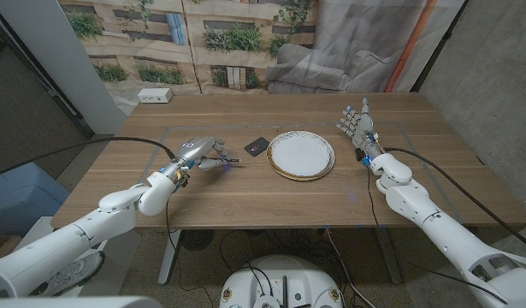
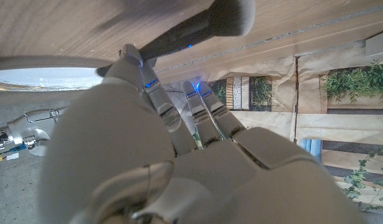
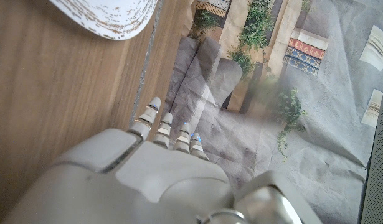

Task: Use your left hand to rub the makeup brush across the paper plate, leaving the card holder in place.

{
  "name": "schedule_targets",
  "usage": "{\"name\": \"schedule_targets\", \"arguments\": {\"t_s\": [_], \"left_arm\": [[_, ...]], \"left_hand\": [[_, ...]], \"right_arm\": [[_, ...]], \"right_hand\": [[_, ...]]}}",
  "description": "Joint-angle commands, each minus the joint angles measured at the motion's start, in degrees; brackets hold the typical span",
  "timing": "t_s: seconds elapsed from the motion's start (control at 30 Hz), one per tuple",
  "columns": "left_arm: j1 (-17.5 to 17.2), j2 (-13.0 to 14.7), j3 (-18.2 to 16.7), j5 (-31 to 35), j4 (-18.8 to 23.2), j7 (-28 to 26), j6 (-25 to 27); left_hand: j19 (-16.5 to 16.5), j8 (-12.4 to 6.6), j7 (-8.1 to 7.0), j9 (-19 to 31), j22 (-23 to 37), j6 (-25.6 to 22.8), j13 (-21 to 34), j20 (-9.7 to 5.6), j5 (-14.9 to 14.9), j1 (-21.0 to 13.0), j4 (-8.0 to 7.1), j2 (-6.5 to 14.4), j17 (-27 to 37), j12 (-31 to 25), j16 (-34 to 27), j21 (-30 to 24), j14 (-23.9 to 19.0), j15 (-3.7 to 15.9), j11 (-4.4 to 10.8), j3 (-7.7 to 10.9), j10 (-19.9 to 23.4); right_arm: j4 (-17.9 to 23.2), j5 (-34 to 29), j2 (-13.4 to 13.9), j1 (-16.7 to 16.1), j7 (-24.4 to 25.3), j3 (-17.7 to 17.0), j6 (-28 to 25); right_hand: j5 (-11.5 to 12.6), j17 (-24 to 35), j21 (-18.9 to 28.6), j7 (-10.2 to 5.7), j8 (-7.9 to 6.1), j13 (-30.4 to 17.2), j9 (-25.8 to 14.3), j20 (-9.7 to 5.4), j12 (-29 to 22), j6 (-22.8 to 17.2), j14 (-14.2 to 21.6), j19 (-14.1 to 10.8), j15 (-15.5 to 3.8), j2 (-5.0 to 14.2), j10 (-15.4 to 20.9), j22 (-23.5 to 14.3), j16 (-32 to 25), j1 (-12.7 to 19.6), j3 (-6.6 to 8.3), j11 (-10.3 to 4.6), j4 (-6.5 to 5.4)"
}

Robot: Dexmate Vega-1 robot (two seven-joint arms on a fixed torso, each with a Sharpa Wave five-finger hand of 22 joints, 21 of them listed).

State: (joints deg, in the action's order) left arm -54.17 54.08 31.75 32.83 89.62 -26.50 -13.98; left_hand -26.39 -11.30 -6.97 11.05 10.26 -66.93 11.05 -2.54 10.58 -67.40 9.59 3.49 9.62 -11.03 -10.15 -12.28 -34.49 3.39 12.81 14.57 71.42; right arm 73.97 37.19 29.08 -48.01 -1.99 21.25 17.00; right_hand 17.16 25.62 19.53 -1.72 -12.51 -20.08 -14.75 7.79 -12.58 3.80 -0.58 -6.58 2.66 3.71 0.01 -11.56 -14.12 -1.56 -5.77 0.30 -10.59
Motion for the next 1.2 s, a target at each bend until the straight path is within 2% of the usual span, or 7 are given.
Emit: {"name": "schedule_targets", "arguments": {"t_s": [0.03,0.37,0.73,0.93,1.0,1.1,1.2], "left_arm": [[1.9,0.4,2.2,4.2,-0.9,2.3,0.1],[3.8,0.5,4.2,8.9,-1.8,1.2,0.2],[3.8,1.0,4.7,9.4,-1.2,0.9,1.0],[3.8,1.5,4.5,9.9,-0.4,1.2,1.6],[4.0,1.8,4.7,10.5,0.1,2.3,2.0],[3.8,1.7,4.6,10.0,0.4,2.4,2.2],[3.8,2.3,4.7,10.7,1.0,2.5,2.0]], "left_hand": [[-0.2,-0.42,-0.86,0.2,0.2,-0.1,0.2,-1.28,0.3,-0.6,-0.05,-0.2,0.0,-0.3,-0.3,0.0,-0.6,8.73,0.27,-0.16,-0.1],[0.1,-0.42,-1.09,0.2,0.2,-0.1,0.1,-1.42,0.3,-0.4,-0.13,-0.2,0.0,-0.3,-0.2,0.1,-0.5,8.70,0.27,-0.32,-0.2],[0.3,-0.22,-1.15,0.2,0.1,0.3,0.1,-1.36,0.4,-0.4,-0.14,-0.2,0.0,-0.2,-0.2,0.2,-0.5,8.73,0.25,-0.40,-0.5],[1.2,0.33,-1.46,0.1,0.1,1.9,0.1,-0.83,0.4,-0.2,-0.16,-0.3,0.0,0.3,0.0,0.5,-0.2,8.62,0.19,-0.65,-2.2],[1.6,0.54,-1.59,0.1,0.1,2.8,0.0,-0.53,0.4,0.3,-0.37,-0.5,-0.1,0.5,0.1,0.6,0.3,8.43,0.13,-0.94,-3.5],[2.4,0.86,-2.58,0.0,0.1,4.7,-0.1,-0.18,0.4,1.2,-0.57,-0.5,-0.1,1.0,0.3,0.8,1.5,8.36,0.07,-1.36,-6.6],[2.7,0.92,-2.63,-0.1,0.1,5.4,-0.2,-0.07,0.4,1.5,-0.58,-0.6,-0.2,1.0,0.4,0.8,1.9,8.32,0.06,-1.50,-7.7]], "right_arm": [[0.0,0.0,0.0,0.0,0.0,0.0,0.0],[0.0,0.0,0.0,0.0,0.0,0.0,0.0],[0.0,0.0,0.0,0.0,0.0,0.0,0.0],[0.0,0.0,0.0,0.0,0.0,0.0,0.0],[0.0,0.0,0.0,0.0,0.0,0.0,0.0],[0.0,0.0,0.0,0.0,0.0,0.0,0.0],[0.0,0.0,0.0,0.0,0.0,0.0,0.0]], "right_hand": [[0.4,0.2,0.3,0.07,-0.28,-0.1,-0.2,0.39,-0.4,0.5,-0.1,0.0,0.41,5.69,-0.5,-0.3,-0.2,0.3,-0.04,0.13,-0.26],[0.4,0.2,0.3,0.04,-0.29,-0.1,-0.2,0.39,-0.4,0.5,0.0,0.0,0.52,5.70,-0.4,-0.3,-0.2,0.3,-0.04,-0.01,-0.26],[0.4,0.2,0.4,0.01,-0.29,-0.1,-0.2,0.38,-0.4,0.5,0.0,-0.1,0.51,5.69,-0.4,-0.3,-0.2,0.3,-0.04,0.10,-0.26],[0.4,0.2,0.4,0.09,-0.29,-0.1,-0.2,0.37,-0.4,0.5,-0.1,0.0,0.44,5.70,-0.5,-0.3,-0.2,0.3,-0.04,0.05,-0.26],[0.4,0.2,0.3,0.01,-0.28,-0.1,-0.2,0.41,-0.4,0.5,-0.1,0.0,0.48,5.70,-0.4,-0.3,-0.2,0.3,-0.04,0.00,-0.26],[0.4,0.2,0.3,0.05,-0.29,-0.1,-0.2,0.39,-0.4,0.5,-0.1,0.0,0.49,5.70,-0.5,-0.3,-0.2,0.3,-0.04,0.07,-0.26],[0.4,0.2,0.4,0.06,-0.29,-0.1,-0.2,0.38,-0.4,0.5,0.0,0.0,0.53,5.70,-0.4,-0.3,-0.2,0.3,-0.04,0.12,-0.26]]}}
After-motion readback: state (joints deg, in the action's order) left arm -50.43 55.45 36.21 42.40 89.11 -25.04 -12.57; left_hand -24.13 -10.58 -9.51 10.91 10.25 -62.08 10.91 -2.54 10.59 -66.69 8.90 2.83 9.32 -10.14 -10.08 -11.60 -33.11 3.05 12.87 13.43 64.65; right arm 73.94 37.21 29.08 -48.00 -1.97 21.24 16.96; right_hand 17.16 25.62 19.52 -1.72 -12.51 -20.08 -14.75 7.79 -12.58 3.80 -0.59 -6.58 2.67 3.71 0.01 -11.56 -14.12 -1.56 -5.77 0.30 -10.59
